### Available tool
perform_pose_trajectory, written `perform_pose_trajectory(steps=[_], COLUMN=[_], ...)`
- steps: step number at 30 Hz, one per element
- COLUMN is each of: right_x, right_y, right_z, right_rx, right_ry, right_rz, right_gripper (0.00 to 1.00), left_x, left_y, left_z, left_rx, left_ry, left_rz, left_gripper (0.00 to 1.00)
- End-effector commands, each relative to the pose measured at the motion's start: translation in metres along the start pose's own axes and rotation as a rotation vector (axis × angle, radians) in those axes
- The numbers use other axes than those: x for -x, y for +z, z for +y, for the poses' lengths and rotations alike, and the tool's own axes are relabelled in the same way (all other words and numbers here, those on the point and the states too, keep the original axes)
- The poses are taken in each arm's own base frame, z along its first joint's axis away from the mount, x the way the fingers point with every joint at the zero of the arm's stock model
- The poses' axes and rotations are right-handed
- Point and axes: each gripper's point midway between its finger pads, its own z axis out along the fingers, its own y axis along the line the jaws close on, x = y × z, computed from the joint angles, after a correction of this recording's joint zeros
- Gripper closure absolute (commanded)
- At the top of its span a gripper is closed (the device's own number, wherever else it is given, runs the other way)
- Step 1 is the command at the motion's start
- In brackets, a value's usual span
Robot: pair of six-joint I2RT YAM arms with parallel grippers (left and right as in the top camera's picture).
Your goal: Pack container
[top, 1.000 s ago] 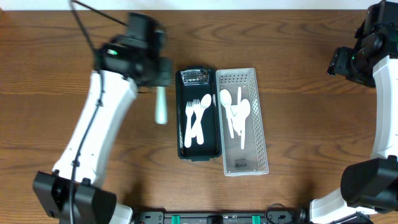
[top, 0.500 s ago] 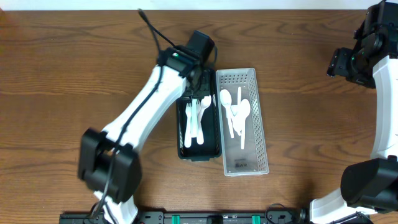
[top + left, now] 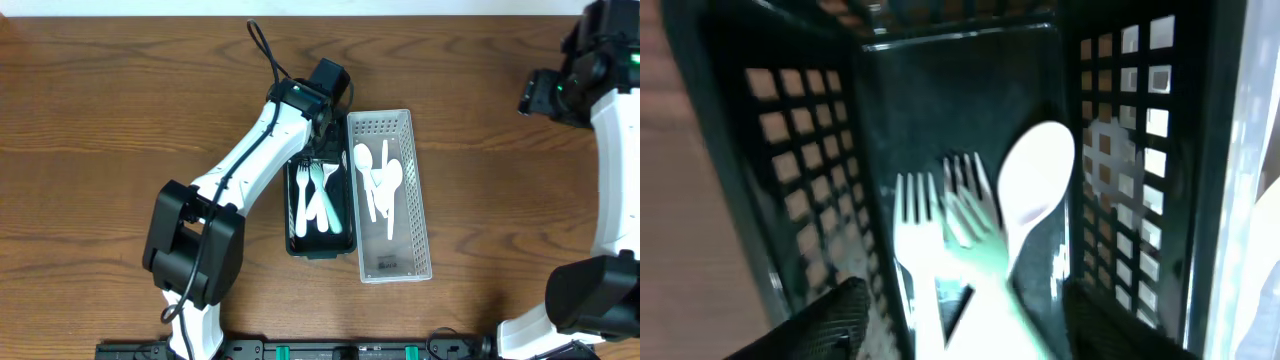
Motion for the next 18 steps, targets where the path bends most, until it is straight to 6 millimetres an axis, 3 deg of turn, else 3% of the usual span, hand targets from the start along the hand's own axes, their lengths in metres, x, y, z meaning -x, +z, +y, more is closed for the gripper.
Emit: perform_pose_trajectory(steps=[1, 4, 5, 7, 11, 14, 18], right_x=[0.010, 0.032, 0.041, 0.057, 0.081, 0.098, 0.096], right_y=[-0.003, -0.008, -0.011, -0.016, -0.027, -0.036, -0.035], right_z=[0.031, 0.057, 0.066, 0.081, 0.100, 0.105, 0.104], right_rx=[0.052, 0.094, 0.109, 0.137, 0.177, 0.192, 0.186], right_ry=[-0.074, -0.105, -0.113, -0.123, -0.130, -0.122, -0.143], right_rz=[-0.059, -0.167, -0.208, -0.285, -0.401, -0.482, -0.473], right_gripper=[0.21, 0.17, 0.14, 0.03, 0.01, 0.01, 0.01], left_x=[0.018, 0.037, 0.044, 0.057, 0.072, 0.074, 0.074], left_y=[-0.038, -0.068, -0.079, -0.097, -0.110, -0.112, -0.114], left_z=[0.024, 0.061, 0.074, 0.102, 0.153, 0.180, 0.207], left_rx=[0.028, 0.078, 0.080, 0.083, 0.109, 0.130, 0.160], left_ry=[0.024, -0.052, -0.078, -0.148, -0.269, -0.326, -0.355], left_rz=[-0.111, -0.217, -0.256, -0.322, -0.390, -0.401, -0.410], left_gripper=[0.34, 0.30, 0.23, 0.02, 0.02, 0.02, 0.02])
